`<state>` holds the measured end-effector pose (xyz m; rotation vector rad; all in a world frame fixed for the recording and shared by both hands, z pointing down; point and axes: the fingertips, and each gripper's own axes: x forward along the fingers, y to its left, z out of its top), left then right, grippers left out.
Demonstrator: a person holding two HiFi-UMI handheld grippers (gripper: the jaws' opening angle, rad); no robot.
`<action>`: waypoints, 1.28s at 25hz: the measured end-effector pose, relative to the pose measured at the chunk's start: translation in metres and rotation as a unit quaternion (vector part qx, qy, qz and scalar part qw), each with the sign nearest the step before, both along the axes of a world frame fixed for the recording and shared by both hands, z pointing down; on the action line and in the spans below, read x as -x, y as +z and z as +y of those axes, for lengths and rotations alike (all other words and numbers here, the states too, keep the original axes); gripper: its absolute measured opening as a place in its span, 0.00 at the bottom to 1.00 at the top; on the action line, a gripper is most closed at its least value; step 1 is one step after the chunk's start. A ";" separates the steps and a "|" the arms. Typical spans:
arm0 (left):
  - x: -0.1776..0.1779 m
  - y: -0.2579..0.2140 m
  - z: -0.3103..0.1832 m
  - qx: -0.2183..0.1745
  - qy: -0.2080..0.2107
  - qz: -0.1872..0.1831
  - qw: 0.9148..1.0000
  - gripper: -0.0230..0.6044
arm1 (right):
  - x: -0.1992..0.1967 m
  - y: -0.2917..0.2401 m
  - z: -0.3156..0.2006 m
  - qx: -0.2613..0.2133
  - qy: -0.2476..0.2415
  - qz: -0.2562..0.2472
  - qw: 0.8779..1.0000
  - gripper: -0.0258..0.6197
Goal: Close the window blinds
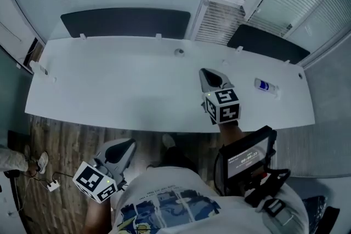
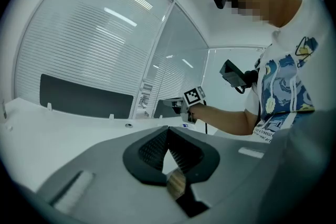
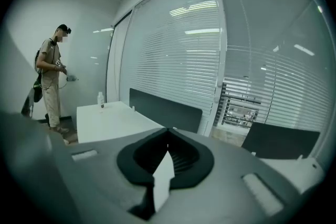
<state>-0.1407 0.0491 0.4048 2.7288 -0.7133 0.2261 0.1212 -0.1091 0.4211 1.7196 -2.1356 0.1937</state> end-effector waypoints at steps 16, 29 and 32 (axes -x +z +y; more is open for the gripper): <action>-0.002 0.005 0.083 -0.009 0.067 -0.003 0.998 0.04 | 0.064 -0.015 0.185 -0.008 -0.034 -0.025 0.999 0.04; -0.024 0.007 0.110 -0.010 0.089 -0.005 0.996 0.04 | 0.078 -0.030 0.244 -0.031 -0.076 -0.015 0.997 0.04; -0.031 0.005 0.117 -0.007 0.092 -0.007 0.996 0.04 | 0.078 -0.030 0.255 -0.030 -0.079 -0.014 0.996 0.04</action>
